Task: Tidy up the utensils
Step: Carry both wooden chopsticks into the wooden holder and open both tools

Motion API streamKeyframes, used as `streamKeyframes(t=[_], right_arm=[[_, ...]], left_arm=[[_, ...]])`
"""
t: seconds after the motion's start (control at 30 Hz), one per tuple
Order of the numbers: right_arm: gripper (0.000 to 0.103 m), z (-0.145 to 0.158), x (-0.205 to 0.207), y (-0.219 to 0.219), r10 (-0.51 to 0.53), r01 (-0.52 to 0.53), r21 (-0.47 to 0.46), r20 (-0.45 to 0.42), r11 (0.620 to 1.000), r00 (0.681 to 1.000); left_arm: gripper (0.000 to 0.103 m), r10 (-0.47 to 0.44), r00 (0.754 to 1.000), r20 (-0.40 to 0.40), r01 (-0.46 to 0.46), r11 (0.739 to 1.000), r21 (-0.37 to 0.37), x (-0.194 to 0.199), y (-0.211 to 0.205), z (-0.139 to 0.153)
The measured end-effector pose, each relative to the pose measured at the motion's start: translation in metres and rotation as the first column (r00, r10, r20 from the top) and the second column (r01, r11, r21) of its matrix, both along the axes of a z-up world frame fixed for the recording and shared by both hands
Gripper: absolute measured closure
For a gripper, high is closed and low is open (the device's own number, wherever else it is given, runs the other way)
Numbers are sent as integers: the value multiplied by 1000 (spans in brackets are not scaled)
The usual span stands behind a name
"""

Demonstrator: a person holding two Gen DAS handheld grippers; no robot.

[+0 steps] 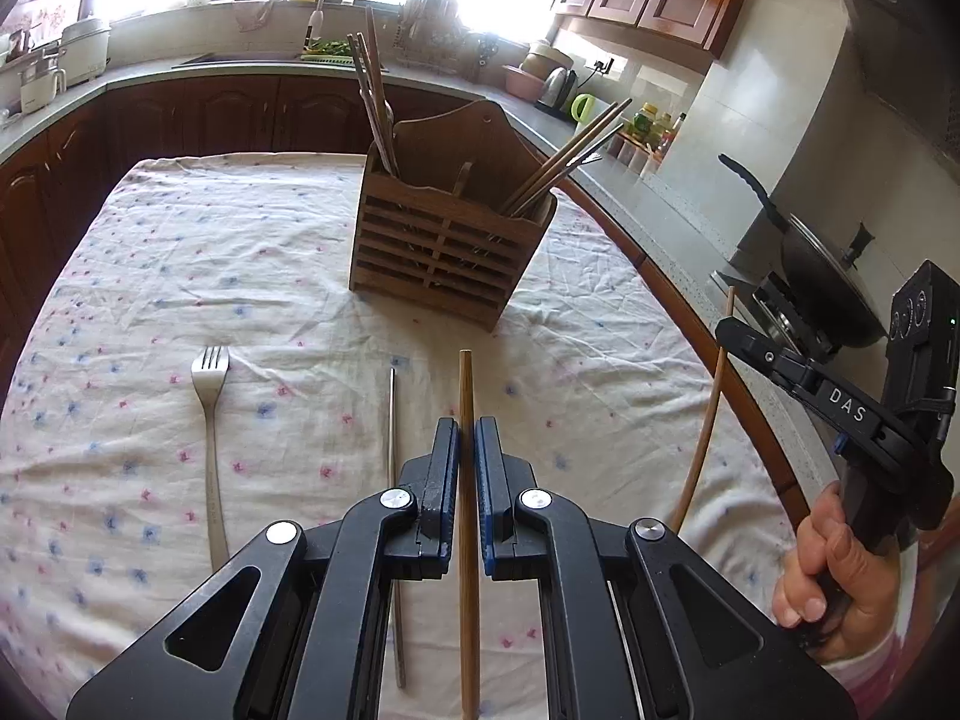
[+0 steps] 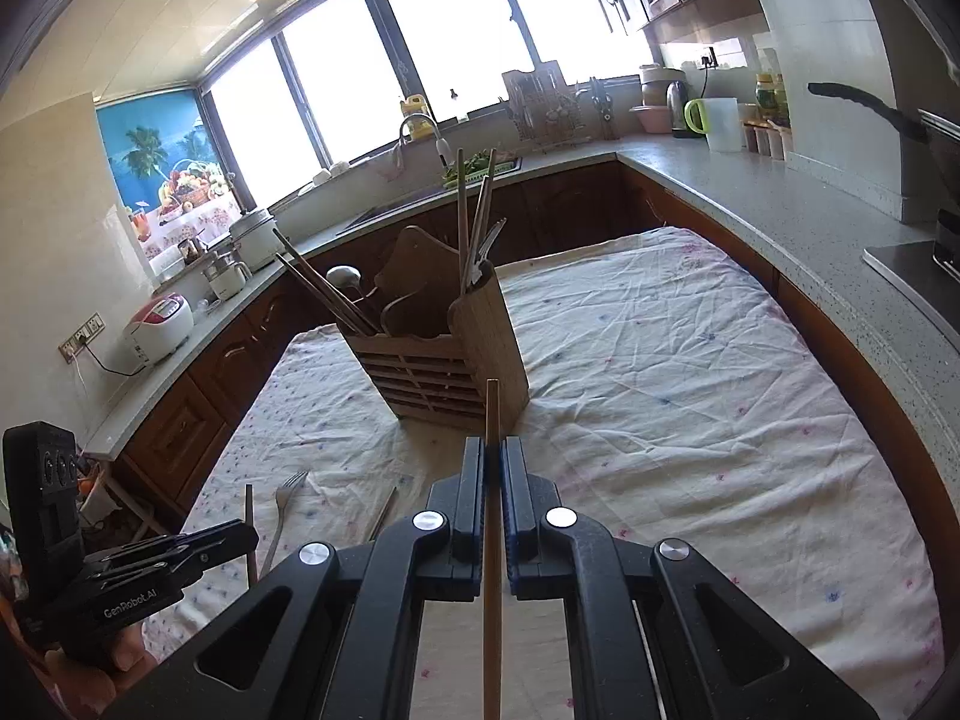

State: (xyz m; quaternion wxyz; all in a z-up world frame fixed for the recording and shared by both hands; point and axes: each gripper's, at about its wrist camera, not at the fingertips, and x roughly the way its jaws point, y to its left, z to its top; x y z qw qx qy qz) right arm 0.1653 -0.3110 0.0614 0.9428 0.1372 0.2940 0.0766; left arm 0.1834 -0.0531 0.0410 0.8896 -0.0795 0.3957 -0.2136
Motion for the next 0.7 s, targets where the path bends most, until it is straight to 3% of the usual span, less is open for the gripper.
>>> streamKeyframes(t=[0.37,0.7], right_arm=[[98,38,-11,8,11,-11,-3,103,1000,995],[98,52,-5,10,18,-18,-7,138,1000,990]], left_arm=[[98,47,996,74,-43,998,-54,-5,25,30],[98,87,989,122,-78,994,-74,3,39,47]])
